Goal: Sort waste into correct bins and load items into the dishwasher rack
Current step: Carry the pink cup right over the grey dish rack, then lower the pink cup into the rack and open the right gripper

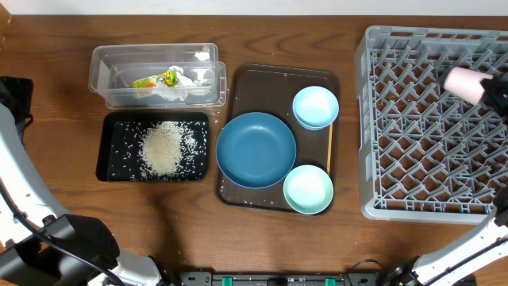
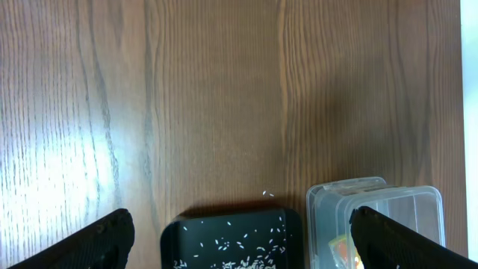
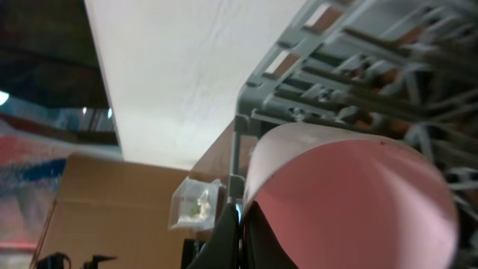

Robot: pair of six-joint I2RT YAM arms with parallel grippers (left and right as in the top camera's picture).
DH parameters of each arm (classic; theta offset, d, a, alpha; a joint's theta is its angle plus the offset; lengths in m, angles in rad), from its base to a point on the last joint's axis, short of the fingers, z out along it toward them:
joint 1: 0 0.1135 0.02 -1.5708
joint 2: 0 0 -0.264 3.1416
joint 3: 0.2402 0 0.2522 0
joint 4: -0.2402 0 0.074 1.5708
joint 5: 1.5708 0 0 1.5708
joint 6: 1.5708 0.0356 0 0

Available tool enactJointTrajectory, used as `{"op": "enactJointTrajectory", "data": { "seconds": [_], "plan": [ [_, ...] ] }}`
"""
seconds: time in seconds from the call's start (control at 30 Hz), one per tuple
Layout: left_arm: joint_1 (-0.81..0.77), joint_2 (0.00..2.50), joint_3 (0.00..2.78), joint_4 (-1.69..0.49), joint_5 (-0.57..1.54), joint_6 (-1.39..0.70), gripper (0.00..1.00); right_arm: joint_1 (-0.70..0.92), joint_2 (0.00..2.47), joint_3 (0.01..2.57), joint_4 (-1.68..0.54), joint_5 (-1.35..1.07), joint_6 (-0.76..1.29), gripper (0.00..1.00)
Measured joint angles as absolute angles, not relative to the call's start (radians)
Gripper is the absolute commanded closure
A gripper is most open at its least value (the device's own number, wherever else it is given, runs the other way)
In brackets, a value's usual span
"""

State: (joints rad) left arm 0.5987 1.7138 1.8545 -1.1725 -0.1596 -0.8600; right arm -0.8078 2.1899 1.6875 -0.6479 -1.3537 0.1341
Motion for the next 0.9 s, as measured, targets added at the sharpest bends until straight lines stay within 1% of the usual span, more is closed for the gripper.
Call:
{"op": "enactJointTrajectory", "data": {
  "seconds": [0.43, 0.63, 0.9],
  "plan": [
    [0.599, 1.714, 1.855, -1.172, -0.16, -0.86, 0.06, -0.817, 2.19, 1.687, -0.666, -1.353, 0.13, 0.99],
    [0.599, 1.714, 1.855, -1.173, -0.16, -0.86, 0.06, -0.797, 2.19, 1.688, -0.741, -1.289, 0.124, 0.99],
    [0.599, 1.714, 1.855, -1.172, -0.16, -0.86, 0.06, -0.795, 2.188, 1.701, -0.801, -1.261, 0.067, 0.99]
  ]
}}
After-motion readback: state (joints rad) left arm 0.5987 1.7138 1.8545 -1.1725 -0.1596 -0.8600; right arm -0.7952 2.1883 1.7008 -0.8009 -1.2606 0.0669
